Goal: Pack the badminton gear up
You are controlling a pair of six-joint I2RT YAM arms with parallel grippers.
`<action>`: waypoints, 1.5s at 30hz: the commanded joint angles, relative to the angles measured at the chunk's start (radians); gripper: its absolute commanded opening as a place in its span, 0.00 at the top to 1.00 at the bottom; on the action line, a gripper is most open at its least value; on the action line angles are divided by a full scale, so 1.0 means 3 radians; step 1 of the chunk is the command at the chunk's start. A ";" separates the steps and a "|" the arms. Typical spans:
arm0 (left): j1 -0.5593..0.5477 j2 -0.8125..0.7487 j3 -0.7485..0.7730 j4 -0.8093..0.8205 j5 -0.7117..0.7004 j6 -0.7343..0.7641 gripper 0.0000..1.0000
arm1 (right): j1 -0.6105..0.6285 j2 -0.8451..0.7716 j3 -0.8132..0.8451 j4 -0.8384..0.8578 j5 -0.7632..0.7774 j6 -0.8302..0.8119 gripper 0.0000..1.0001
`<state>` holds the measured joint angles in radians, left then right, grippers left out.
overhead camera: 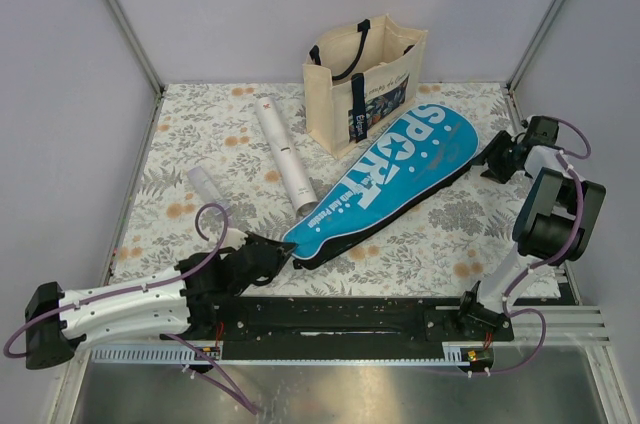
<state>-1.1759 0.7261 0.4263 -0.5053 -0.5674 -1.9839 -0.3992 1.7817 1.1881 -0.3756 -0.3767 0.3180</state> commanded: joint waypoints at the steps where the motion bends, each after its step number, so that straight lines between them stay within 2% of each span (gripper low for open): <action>1: 0.0059 -0.0094 0.0062 0.0171 -0.0026 -0.0643 1.00 | -0.0019 -0.0008 -0.0120 0.0152 -0.0222 0.0075 0.41; 7: 0.0069 -0.0068 0.0067 0.0166 0.0000 -0.0628 1.00 | -0.0019 0.0156 -0.0319 0.0530 -0.0273 0.0382 0.46; 16: 0.0074 0.0008 0.0138 0.0161 0.0000 -0.0592 1.00 | -0.0009 0.0171 -0.0315 0.0597 -0.0186 0.0566 0.54; 20: 0.0074 0.0003 0.0144 0.0171 0.0015 -0.0592 1.00 | -0.0014 0.0268 -0.0167 0.0480 -0.0176 0.0668 0.54; 29: 0.0074 0.0019 0.0179 0.0176 0.0020 -0.0587 1.00 | 0.0037 0.0355 0.0089 0.0107 -0.0043 0.0608 0.63; 37: 0.0074 0.0003 0.0185 0.0166 0.0010 -0.0602 1.00 | 0.0272 0.0402 0.0319 -0.0318 0.0376 0.0331 0.90; 39: 0.0074 -0.0017 0.0185 0.0166 0.0010 -0.0592 1.00 | 0.0323 0.0381 0.0319 -0.0353 0.0524 0.0336 0.94; 41: 0.0074 -0.0038 0.0200 0.0160 0.0015 -0.0587 1.00 | 0.0359 0.0325 0.0299 -0.0395 0.0637 0.0346 0.94; 42: 0.0074 -0.0043 0.0215 0.0140 0.0020 -0.0582 1.00 | 0.0364 0.0259 0.0259 -0.0384 0.0642 0.0372 0.91; 45: 0.0069 -0.0068 0.0256 0.0063 0.0035 -0.0602 1.00 | 0.0359 -0.0027 0.0019 -0.0161 0.0424 0.0514 0.72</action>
<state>-1.1622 0.7273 0.4286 -0.5060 -0.5480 -1.9839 -0.2932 1.8927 1.2480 -0.4652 -0.2447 0.4477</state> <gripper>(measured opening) 0.068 0.162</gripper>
